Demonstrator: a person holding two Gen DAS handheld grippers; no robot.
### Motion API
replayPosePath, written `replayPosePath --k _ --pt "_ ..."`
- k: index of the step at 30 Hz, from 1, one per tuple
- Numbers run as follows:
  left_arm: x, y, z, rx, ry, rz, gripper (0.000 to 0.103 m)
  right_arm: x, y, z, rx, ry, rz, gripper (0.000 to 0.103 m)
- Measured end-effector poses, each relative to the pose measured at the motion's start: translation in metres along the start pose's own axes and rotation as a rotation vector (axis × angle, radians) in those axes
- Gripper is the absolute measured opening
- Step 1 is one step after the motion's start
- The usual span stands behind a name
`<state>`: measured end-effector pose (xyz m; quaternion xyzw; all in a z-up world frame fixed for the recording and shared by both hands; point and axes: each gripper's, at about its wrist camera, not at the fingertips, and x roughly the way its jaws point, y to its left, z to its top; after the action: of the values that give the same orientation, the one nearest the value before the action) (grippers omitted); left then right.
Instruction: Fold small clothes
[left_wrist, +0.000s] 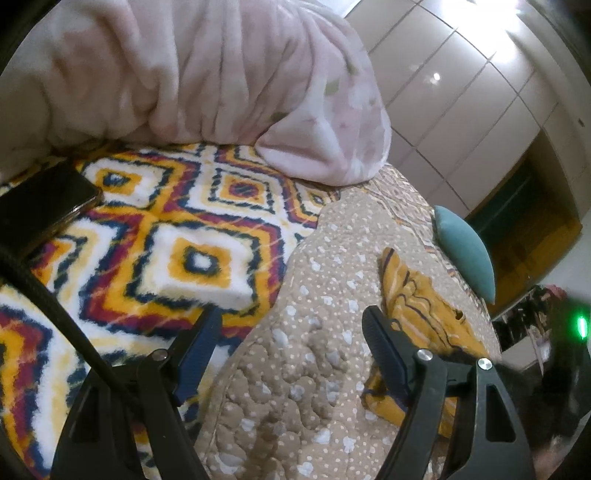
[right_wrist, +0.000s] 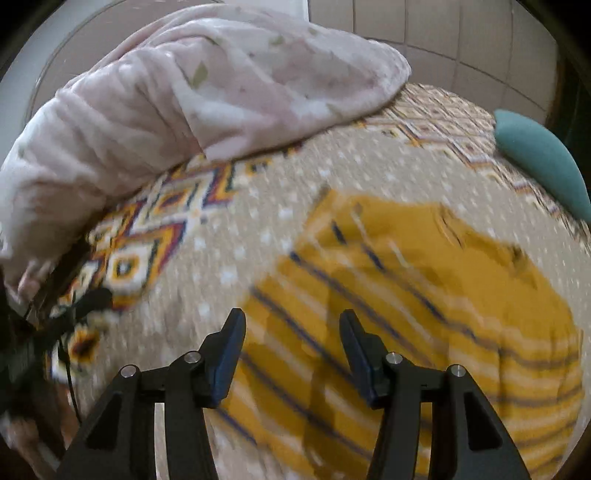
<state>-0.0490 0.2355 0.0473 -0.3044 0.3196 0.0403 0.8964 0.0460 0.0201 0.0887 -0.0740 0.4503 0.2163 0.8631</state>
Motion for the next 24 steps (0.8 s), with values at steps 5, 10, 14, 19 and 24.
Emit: replayPosePath --k 5,10,14,19,24 --pt "0.004 0.004 -0.002 -0.015 0.012 0.018 0.077 -0.016 0.015 -0.049 -0.12 0.011 -0.021 0.058" --pt "0.01 0.005 -0.004 -0.02 0.031 0.034 0.077 -0.011 0.039 -0.078 -0.237 0.001 -0.066 0.058" --pt "0.011 0.007 -0.003 -0.034 0.035 0.032 0.077 -0.004 0.047 -0.08 -0.242 -0.017 -0.069 0.057" --pt "0.01 0.008 -0.003 -0.034 0.036 0.032 0.077 0.012 0.061 -0.078 -0.233 0.017 -0.044 0.038" --pt "0.007 0.003 -0.005 -0.011 0.032 0.034 0.077 -0.006 0.045 -0.079 -0.16 0.007 0.049 0.042"
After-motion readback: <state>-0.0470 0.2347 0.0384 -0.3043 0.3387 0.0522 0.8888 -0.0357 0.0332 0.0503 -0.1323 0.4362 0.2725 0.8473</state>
